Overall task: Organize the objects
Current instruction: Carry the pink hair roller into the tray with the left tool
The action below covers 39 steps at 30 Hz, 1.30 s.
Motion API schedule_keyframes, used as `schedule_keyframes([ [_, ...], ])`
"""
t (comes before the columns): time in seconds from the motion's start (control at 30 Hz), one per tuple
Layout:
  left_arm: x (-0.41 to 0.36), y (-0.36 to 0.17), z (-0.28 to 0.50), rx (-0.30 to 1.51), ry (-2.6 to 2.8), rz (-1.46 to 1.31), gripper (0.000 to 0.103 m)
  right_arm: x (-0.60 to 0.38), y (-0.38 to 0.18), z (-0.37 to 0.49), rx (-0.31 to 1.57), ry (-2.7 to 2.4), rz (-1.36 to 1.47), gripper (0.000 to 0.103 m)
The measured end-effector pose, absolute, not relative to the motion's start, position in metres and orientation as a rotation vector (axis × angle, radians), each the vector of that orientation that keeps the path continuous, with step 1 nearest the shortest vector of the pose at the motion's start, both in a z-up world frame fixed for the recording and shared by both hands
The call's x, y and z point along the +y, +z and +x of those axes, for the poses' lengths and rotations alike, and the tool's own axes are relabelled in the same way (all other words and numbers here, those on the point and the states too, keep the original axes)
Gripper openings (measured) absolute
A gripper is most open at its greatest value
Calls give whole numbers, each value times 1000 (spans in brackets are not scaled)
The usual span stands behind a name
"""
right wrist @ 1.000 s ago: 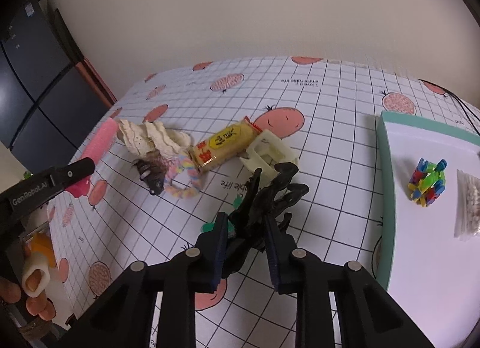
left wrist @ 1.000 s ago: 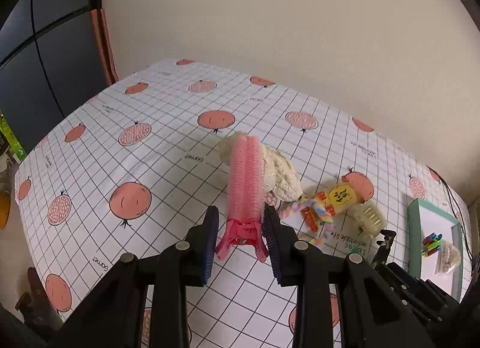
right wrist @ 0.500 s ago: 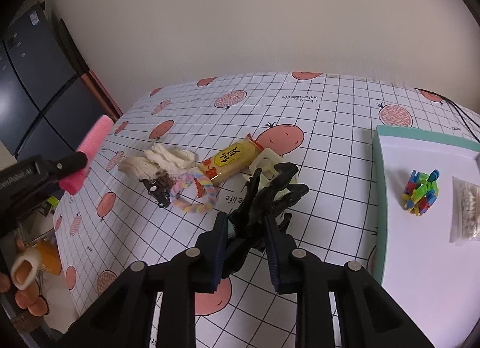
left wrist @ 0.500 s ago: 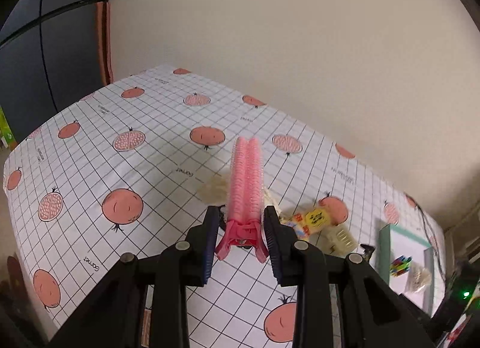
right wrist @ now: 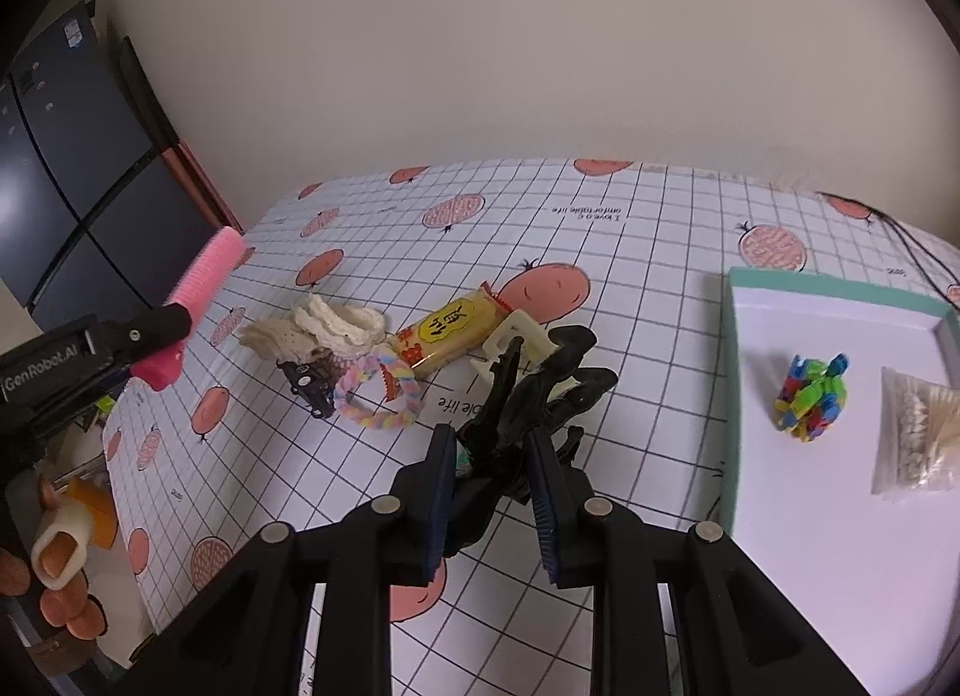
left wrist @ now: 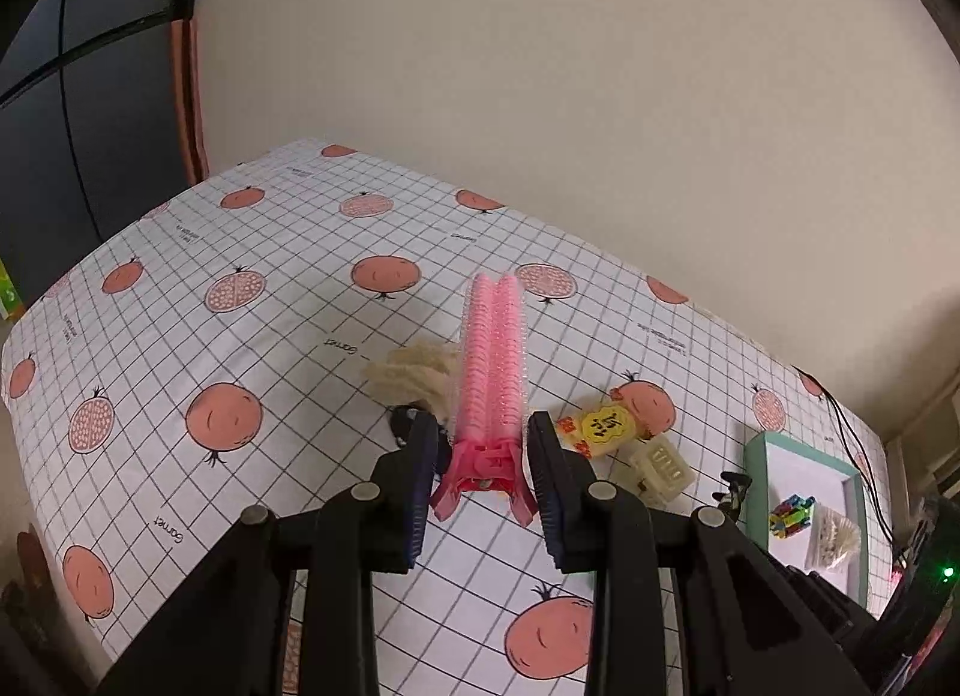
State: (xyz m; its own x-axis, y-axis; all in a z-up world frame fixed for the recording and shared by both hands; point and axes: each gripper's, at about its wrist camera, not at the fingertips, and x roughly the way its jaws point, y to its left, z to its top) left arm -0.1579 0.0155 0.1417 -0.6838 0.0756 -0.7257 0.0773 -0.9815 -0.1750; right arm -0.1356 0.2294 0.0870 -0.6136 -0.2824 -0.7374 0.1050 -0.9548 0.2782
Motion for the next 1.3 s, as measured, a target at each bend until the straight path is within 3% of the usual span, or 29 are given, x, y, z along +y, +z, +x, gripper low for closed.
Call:
schedule_keyframes([
  [0.73, 149, 151, -122, 59, -3109, 1318, 32, 344, 109, -88, -308, -2838, 1305, 26],
  [1.3, 247, 111, -95, -68, -3171, 1588, 32, 434, 89, -53, -431, -2963, 1449, 26],
])
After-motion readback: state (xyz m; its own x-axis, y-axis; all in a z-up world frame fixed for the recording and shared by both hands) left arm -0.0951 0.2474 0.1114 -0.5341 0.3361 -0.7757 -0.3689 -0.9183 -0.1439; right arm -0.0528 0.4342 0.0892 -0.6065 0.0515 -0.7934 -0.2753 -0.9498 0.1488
